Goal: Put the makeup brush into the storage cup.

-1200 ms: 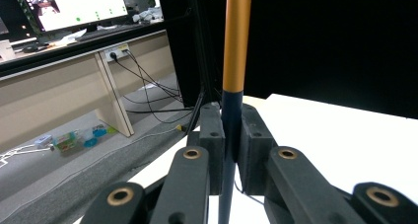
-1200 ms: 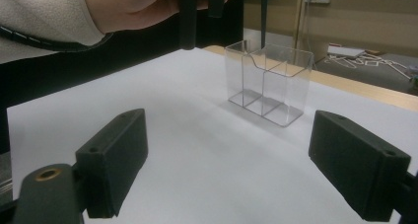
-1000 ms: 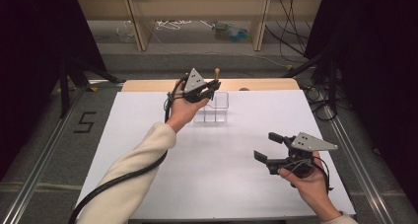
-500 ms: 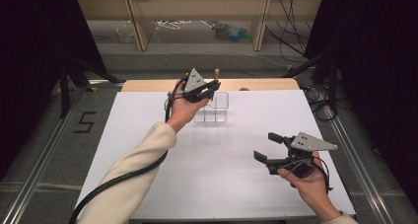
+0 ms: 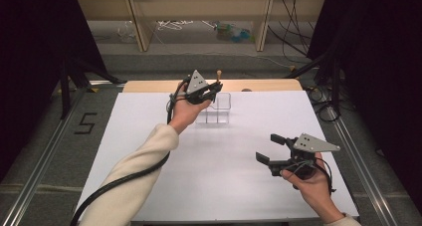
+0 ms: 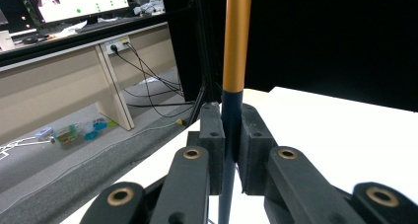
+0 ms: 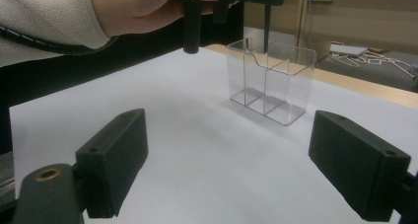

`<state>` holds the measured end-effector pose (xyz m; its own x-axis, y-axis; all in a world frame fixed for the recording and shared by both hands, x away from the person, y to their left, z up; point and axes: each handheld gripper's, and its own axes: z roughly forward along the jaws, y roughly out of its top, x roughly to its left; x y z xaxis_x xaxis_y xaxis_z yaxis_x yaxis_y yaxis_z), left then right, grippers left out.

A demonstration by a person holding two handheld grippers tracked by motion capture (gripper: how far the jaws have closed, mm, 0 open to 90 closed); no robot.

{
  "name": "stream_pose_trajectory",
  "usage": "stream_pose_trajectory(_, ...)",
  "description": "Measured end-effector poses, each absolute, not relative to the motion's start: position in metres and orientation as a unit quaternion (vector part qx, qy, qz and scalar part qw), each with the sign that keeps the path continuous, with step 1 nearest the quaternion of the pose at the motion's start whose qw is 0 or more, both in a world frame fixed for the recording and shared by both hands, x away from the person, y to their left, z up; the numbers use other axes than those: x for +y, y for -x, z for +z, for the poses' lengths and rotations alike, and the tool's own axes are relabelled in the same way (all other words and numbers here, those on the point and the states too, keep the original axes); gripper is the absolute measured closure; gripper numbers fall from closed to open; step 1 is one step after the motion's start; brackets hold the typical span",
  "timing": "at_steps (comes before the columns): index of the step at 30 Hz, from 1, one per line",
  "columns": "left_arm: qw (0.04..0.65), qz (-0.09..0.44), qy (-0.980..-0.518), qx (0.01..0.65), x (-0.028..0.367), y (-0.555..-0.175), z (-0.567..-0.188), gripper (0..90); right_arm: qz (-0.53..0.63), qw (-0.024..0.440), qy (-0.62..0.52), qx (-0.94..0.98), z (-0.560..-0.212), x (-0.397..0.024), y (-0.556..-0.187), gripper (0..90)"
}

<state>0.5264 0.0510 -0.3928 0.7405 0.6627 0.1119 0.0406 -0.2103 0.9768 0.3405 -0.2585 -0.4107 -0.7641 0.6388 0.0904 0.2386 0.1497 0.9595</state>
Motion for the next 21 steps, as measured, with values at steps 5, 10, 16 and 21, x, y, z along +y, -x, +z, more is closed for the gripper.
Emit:
stream_pose_trajectory(5,0.579,0.269,-0.731,0.242,0.0514,-0.5273,-0.3938,82.4,0.579,0.172,-0.297,0.740,-0.4105,-0.2589,-0.3405,15.9)
stream_pose_trajectory(10,0.578,0.269,-0.731,0.243,0.0513,-0.5279,-0.3949,82.4,0.579,0.171,-0.297,0.740,-0.4106,-0.2587,-0.3405,15.9)
stream_pose_trajectory(16,0.576,0.269,-0.732,0.243,0.0506,-0.5287,-0.3961,82.4,0.579,0.172,-0.297,0.740,-0.4107,-0.2586,-0.3407,15.9)
stream_pose_trajectory(21,0.575,0.270,-0.733,0.244,0.0508,-0.5288,-0.3966,82.4,0.573,0.164,-0.306,0.742,-0.4104,-0.2585,-0.3391,15.9)
